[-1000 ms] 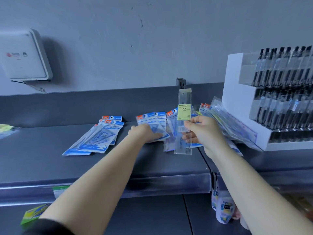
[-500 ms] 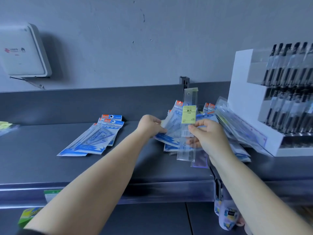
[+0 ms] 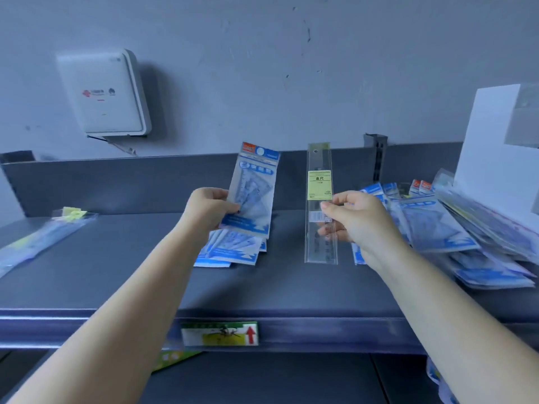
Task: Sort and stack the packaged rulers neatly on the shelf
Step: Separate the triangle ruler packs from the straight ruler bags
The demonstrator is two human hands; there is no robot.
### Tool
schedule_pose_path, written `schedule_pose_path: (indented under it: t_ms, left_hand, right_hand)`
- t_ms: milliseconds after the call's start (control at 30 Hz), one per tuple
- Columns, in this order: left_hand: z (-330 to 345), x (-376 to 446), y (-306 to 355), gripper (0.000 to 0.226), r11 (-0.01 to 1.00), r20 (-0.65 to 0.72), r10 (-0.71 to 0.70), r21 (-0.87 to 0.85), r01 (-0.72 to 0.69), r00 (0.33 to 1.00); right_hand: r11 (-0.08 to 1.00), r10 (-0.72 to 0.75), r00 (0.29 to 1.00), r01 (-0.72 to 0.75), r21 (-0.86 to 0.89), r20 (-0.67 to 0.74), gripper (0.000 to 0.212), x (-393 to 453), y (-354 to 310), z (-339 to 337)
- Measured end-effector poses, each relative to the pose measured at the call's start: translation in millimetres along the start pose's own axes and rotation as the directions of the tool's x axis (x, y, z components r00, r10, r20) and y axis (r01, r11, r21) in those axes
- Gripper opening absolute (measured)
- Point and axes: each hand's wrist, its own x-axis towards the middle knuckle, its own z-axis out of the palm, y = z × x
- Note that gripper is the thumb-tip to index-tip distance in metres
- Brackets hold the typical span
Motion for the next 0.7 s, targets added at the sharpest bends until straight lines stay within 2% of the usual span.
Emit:
schedule_pose_path:
  t_ms: [33, 67, 100, 133, 167, 200, 267, 333, 400, 500, 600, 700]
  left_hand:
    - [-8, 0, -4, 0.027, 0.975, -0.004, 0.027, 0.222, -0.026, 1.000]
    - [-14, -1, -8, 0.035, 0.886, 0.001, 0.041, 0.462, -0.037, 0.999]
    - [-20, -4, -12, 0.046, 0.775, 0.004, 0.055, 0.630, -0.045, 0.998]
    - [-25, -6, -16, 0.052, 0.722, 0.005, 0.065, 0.690, -0.051, 0.998]
    - [-31, -10, -17, 0.049, 0.746, 0.002, 0.082, 0.663, -0.063, 0.997]
    - [-38, -14, -17, 0.039, 0.811, 0.014, 0.103, 0.578, -0.092, 0.995]
    - [-54, -21, -16, 0.022, 0.962, 0.130, 0.082, 0.250, -0.113, 0.988]
    - [-71, -29, -15, 0.028, 0.998, 0.326, 0.064, -0.027, -0.058, 0.943]
    - [-88, -34, -20, 0.025, 0.993, 0.427, 0.100, -0.105, -0.060, 0.899]
    - [-116, -30, -36, 0.005, 0.991, 0.342, 0.125, -0.086, -0.101, 0.932]
    - [-165, -17, -54, 0.009, 0.990, 0.188, 0.122, -0.087, -0.107, 0.975]
    - [-230, -1, -72, 0.011, 0.992, -0.036, 0.128, -0.006, -0.128, 0.991]
  right_hand:
    - [1.000, 0.001, 1.000, -0.001, -0.001, 0.013, 0.009, 1, -1, 11]
    - [1.000, 0.001, 1.000, -0.001, -0.002, 0.025, 0.009, 1, -2, 22]
    - [1.000, 0.002, 0.999, -0.002, -0.001, 0.036, 0.010, 2, -2, 34]
    - [1.000, 0.004, 0.999, -0.004, 0.002, 0.049, 0.010, 3, -3, 46]
    - [1.000, 0.009, 0.998, -0.010, 0.002, 0.066, 0.010, 4, -3, 59]
    - [1.000, 0.020, 0.996, -0.020, 0.001, 0.085, 0.010, 5, -3, 73]
    - [0.999, 0.045, 0.992, -0.044, -0.006, 0.115, 0.010, 5, -3, 102]
    - [0.999, 0.047, 0.991, -0.048, 0.001, 0.122, 0.012, 5, -2, 130]
    - [0.999, 0.037, 0.994, -0.039, 0.021, 0.108, 0.015, 4, -4, 157]
    - [1.000, 0.017, 0.997, -0.015, -0.024, 0.082, 0.019, 2, -8, 195]
    - [0.992, -0.022, 0.996, 0.032, -0.125, 0.085, 0.020, 0, -11, 225]
    - [0.985, -0.023, 0.992, 0.044, -0.167, 0.125, 0.016, -3, -13, 252]
